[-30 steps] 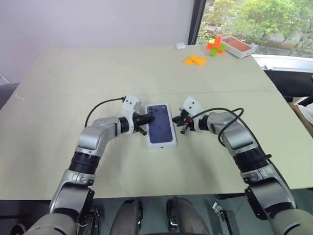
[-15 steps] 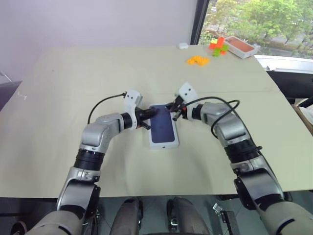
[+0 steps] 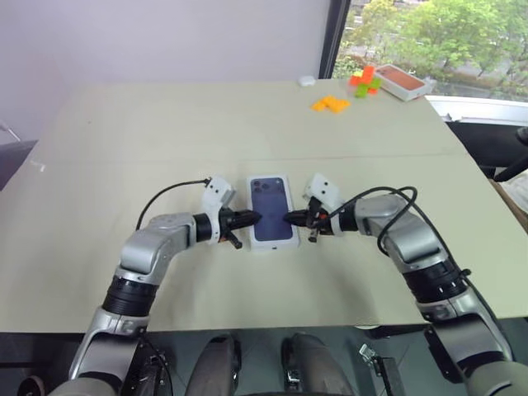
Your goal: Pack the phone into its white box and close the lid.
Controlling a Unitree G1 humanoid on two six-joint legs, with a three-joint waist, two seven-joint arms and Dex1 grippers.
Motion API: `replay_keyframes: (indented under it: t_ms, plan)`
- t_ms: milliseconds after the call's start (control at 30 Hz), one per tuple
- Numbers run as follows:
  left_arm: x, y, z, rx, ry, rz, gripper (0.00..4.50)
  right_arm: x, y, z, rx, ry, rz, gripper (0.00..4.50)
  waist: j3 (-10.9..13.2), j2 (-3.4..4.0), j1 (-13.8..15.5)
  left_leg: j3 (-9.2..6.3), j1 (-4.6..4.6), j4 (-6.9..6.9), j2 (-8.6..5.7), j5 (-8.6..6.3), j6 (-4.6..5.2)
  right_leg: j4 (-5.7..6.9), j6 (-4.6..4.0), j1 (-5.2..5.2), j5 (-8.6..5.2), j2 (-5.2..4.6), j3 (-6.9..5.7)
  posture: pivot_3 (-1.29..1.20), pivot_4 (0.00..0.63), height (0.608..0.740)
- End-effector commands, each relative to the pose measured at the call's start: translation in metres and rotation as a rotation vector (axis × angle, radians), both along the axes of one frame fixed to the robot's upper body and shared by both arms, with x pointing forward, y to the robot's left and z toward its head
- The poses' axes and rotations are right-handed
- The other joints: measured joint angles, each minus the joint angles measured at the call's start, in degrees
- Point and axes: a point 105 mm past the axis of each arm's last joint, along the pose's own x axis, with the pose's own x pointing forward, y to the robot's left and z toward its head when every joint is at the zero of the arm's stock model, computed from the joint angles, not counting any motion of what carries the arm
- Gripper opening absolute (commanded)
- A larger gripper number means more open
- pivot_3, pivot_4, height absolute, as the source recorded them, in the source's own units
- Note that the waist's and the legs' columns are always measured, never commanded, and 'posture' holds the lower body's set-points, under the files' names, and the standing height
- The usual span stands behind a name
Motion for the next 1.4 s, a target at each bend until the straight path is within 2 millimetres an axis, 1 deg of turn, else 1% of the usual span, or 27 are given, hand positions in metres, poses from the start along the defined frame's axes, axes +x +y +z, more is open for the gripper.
replay_keyframes:
  t_ms: [33,100,200,267,300,400,500,533,600,667,700,800,867,933,1033,1133,1400]
  plan:
    - [-0.010,0.005,0.020,-0.037,-0.074,-0.033,0.29,-0.014,0.003,0.021,0.064,-0.023,0.081,0.03,0.01,0.00,-0.04,0.00,-0.03,0.00,0.00,0.00,0.00,-0.04,0.00,-0.01,0.00,0.00,0.00,0.00,0.150,0.740]
    - [-0.011,0.009,0.026,-0.034,-0.098,-0.030,0.29,-0.010,0.004,0.026,0.067,-0.083,0.070,0.03,0.01,0.00,-0.05,0.00,-0.19,-0.01,0.00,0.00,0.00,-0.06,0.01,-0.15,0.00,-0.01,0.00,0.00,0.150,0.740]
    - [-0.008,0.026,0.041,-0.036,-0.144,0.009,0.29,0.019,-0.004,0.047,0.149,-0.186,-0.080,0.03,0.03,0.01,-0.28,0.00,-0.49,0.00,0.01,0.00,0.00,-0.02,0.01,-0.51,0.01,0.01,0.00,0.00,0.150,0.740]
    - [-0.005,0.038,0.052,-0.046,-0.157,0.030,0.85,0.028,-0.013,0.056,0.216,-0.169,-0.137,0.56,0.05,0.01,-0.09,0.01,-0.50,-0.01,0.02,0.00,0.00,0.00,0.01,-0.53,0.01,0.02,0.00,0.00,0.150,0.740]
    - [-0.003,0.045,0.056,-0.040,-0.175,0.046,1.17,0.030,-0.016,0.058,0.219,-0.178,-0.149,0.91,0.05,0.01,-0.05,0.00,-0.51,-0.01,0.02,0.00,-0.01,0.00,0.01,-0.54,0.01,0.02,-0.01,0.00,0.150,0.740]
    - [0.001,0.066,0.062,-0.020,-0.207,0.095,2.63,0.030,-0.023,0.058,0.202,-0.212,-0.158,2.38,0.04,0.01,0.08,0.00,-0.52,-0.05,0.01,0.00,0.00,-0.05,0.02,-0.52,0.01,0.01,-0.02,0.00,0.150,0.740]
    - [0.004,0.092,0.065,-0.010,-0.211,0.162,4.17,0.031,-0.033,0.060,0.172,-0.257,-0.159,3.92,0.05,0.01,0.01,0.03,-0.57,-0.11,0.00,0.00,0.01,-0.20,0.02,-0.54,0.01,-0.01,-0.01,0.00,0.150,0.740]
    - [0.004,0.099,0.064,0.002,-0.214,0.182,4.50,0.031,-0.037,0.059,0.153,-0.272,-0.153,4.47,0.05,0.01,0.00,0.03,-0.58,-0.14,0.00,0.00,0.01,-0.25,0.02,-0.54,0.01,-0.01,-0.01,0.00,0.150,0.740]
    - [0.004,0.113,0.070,0.010,-0.266,0.231,4.50,0.027,-0.047,0.057,0.097,-0.285,-0.108,4.49,0.06,0.02,0.01,0.03,-0.59,-0.19,0.00,0.00,0.01,-0.31,0.02,-0.55,0.01,-0.01,-0.01,0.00,0.150,0.740]
    - [0.002,0.120,0.072,0.003,-0.281,0.246,4.50,0.026,-0.054,0.057,0.084,-0.275,-0.096,4.49,0.05,0.02,0.01,0.04,-0.59,-0.25,0.00,-0.01,0.01,-0.38,0.02,-0.55,0.01,-0.01,-0.01,0.00,0.150,0.740]
    - [0.001,0.121,0.073,-0.003,-0.279,0.246,4.50,0.026,-0.055,0.057,0.084,-0.273,-0.097,4.49,0.05,0.02,0.01,0.03,-0.59,-0.27,0.00,-0.01,0.02,-0.40,0.02,-0.54,0.01,-0.01,-0.01,0.00,0.150,0.740]
    - [-0.006,0.133,0.067,0.008,-0.229,0.262,4.50,0.026,-0.065,0.059,0.070,-0.249,-0.098,4.49,0.05,0.02,-0.17,0.04,-0.59,-0.27,0.01,-0.01,0.02,-0.40,0.01,-0.54,0.01,-0.01,-0.01,0.00,0.150,0.740]
    - [-0.010,0.143,0.067,0.024,-0.245,0.282,4.50,0.036,-0.075,0.063,0.084,-0.265,-0.159,4.49,0.06,0.03,-0.36,0.04,-0.58,-0.29,0.02,-0.01,0.02,-0.40,0.01,-0.55,0.01,-0.01,0.00,0.00,0.150,0.740]
    - [-0.014,0.151,0.066,0.054,-0.265,0.294,4.50,0.040,-0.082,0.061,0.056,-0.287,-0.181,4.49,0.06,0.03,-0.20,0.05,-0.57,-0.29,0.04,-0.01,0.02,-0.40,0.00,-0.55,0.02,-0.01,-0.01,0.00,0.150,0.740]
    - [-0.023,0.157,0.068,0.050,-0.261,0.280,4.50,0.035,-0.084,0.059,0.063,-0.269,-0.157,4.49,0.06,0.03,-0.07,0.04,-0.58,-0.33,0.05,-0.01,0.02,-0.42,0.00,-0.58,0.01,-0.02,-0.01,0.00,0.150,0.740]
    - [-0.031,0.163,0.064,0.058,-0.234,0.271,4.50,0.033,-0.091,0.056,0.045,-0.268,-0.148,4.49,0.06,0.04,-0.02,0.04,-0.59,-0.34,0.05,-0.01,0.02,-0.48,0.00,-0.55,0.01,-0.05,-0.01,0.00,0.150,0.740]
    - [-0.038,0.173,0.058,0.087,-0.217,0.289,4.50,0.024,-0.095,0.052,0.025,-0.237,-0.091,4.49,0.06,0.04,-0.01,0.04,-0.60,-0.38,0.04,-0.02,0.03,-0.60,-0.02,-0.54,0.02,-0.11,0.00,0.00,0.150,0.740]
